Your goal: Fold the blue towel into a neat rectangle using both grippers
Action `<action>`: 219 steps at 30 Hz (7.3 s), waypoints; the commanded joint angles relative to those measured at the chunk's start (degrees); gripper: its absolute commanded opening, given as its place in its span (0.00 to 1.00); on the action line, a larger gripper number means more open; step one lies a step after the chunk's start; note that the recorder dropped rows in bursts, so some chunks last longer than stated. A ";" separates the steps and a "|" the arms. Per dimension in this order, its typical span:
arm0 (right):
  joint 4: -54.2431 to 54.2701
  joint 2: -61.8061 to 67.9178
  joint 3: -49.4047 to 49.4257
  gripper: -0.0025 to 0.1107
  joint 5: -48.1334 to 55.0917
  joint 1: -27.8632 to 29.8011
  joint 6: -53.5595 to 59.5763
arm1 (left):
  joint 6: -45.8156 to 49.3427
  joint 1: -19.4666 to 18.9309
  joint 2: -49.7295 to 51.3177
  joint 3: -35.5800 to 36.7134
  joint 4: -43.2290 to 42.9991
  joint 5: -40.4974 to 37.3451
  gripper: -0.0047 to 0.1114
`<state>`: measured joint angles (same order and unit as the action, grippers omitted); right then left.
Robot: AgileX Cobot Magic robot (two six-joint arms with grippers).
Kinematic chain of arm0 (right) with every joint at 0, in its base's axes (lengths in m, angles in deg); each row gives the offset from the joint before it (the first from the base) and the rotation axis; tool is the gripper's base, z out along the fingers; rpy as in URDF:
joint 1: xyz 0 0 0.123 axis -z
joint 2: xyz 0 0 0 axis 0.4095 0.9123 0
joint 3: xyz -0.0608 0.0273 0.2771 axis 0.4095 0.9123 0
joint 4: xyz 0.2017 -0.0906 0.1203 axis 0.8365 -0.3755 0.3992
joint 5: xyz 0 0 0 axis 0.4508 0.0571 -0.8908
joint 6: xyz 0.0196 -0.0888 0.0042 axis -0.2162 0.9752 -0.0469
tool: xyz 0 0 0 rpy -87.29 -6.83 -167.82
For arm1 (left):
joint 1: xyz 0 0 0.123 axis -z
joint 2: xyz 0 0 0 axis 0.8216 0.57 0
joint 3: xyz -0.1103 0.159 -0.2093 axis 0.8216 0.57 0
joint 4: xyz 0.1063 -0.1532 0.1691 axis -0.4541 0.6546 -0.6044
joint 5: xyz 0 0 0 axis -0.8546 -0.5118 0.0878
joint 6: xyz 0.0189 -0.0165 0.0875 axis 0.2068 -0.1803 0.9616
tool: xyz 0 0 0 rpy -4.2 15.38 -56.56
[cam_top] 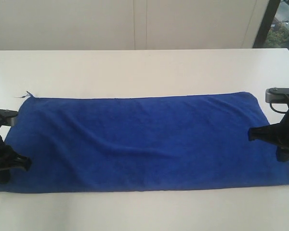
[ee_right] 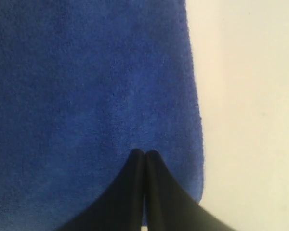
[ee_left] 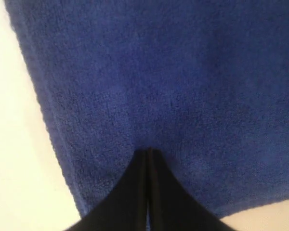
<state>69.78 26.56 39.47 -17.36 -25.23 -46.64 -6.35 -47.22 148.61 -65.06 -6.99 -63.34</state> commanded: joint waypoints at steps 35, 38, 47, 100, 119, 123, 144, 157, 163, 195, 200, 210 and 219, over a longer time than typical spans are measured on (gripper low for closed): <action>0.34 -1.01 -11.47 0.02 0.43 2.16 3.79 | -5.75 0.22 -13.97 -5.01 -4.45 -7.77 0.04; 1.42 1.83 -13.83 0.02 0.88 4.48 8.66 | -9.22 0.22 -19.99 -5.14 -5.02 -12.65 0.04; 8.19 10.84 -18.29 0.08 -2.81 5.63 17.40 | -20.23 0.22 -47.09 2.82 -15.97 -16.64 0.04; -7.97 18.59 -28.43 0.02 4.07 16.25 8.10 | -19.95 0.22 -53.08 3.47 -17.19 -16.04 0.04; 4.04 3.55 -43.64 0.02 20.00 -9.44 14.32 | -19.95 0.22 -53.08 3.47 -17.19 -16.04 0.04; 6.92 3.96 -48.28 0.02 20.44 -15.81 16.14 | -19.95 0.22 -53.08 3.47 -17.19 -16.04 0.04; 25.66 34.10 -64.92 0.02 1.17 -43.48 21.03 | -19.95 0.22 -53.08 3.47 -17.19 -15.90 0.04; 27.26 34.49 -67.54 0.55 2.34 -43.89 21.03 | -19.95 0.22 -53.08 3.47 -17.19 -15.90 0.04; 20.03 30.54 -67.66 0.46 11.14 -40.25 20.11 | -19.95 0.22 -53.08 3.47 -17.19 -15.90 0.04; -7.38 43.62 -64.76 0.02 23.09 -22.15 17.53 | -19.95 0.22 -53.08 3.47 -17.19 -15.90 0.04; -12.69 43.62 -64.76 0.02 31.77 -20.90 17.17 | -19.95 0.22 -53.08 3.47 -17.19 -15.90 0.04; -9.47 41.08 -55.06 0.02 31.77 -20.05 15.04 | -19.95 0.22 -53.08 3.47 -17.19 -15.90 0.04; -3.06 32.43 -38.93 0.02 31.77 -20.05 15.04 | -19.95 0.22 -53.08 3.47 -17.19 -15.90 0.04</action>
<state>59.10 59.52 -5.17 11.21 -45.82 -31.56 -25.80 -47.22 95.86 -62.03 -24.14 -79.05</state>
